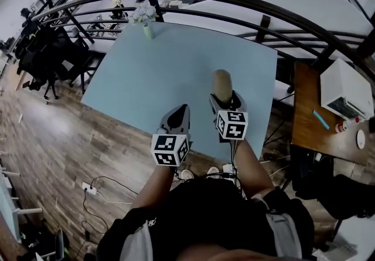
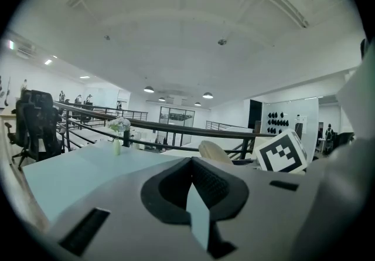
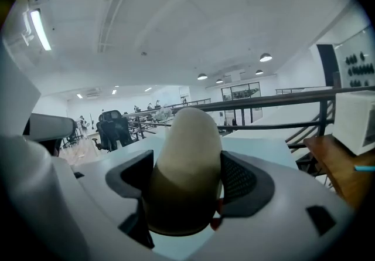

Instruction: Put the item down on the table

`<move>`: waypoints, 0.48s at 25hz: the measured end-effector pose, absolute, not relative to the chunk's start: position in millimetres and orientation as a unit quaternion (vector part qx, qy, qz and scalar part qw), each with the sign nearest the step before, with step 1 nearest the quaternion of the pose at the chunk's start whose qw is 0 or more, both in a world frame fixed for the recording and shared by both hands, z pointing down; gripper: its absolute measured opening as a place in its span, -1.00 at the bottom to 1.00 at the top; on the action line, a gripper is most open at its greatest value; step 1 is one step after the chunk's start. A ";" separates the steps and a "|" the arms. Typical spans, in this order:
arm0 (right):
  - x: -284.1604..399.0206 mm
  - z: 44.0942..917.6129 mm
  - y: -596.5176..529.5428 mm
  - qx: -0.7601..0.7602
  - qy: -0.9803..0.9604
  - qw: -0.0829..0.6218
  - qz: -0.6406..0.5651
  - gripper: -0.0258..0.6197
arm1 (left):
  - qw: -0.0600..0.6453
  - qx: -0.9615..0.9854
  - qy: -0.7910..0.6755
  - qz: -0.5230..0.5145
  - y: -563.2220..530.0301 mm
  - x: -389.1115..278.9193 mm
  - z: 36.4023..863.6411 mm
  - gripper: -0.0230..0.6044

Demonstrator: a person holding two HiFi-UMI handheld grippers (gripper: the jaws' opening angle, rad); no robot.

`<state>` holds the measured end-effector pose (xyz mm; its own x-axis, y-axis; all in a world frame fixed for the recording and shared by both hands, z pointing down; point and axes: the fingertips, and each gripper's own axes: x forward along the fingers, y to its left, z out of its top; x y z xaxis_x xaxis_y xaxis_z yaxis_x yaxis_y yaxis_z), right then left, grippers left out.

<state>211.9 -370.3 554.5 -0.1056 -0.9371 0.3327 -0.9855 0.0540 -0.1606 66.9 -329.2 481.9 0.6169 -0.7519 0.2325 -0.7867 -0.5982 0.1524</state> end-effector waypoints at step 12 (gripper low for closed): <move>181.5 646.0 -413.1 0.639 -0.722 0.154 0.217 0.21 | 0.165 0.851 -0.489 0.097 -339.0 9.1 526.5 -0.88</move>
<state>181.5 -413.1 646.0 -0.1359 -0.8552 0.5001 -0.9892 0.0889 -0.1167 9.1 -339.0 526.5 0.5031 -0.8000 0.3270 -0.8642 -0.4677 0.1854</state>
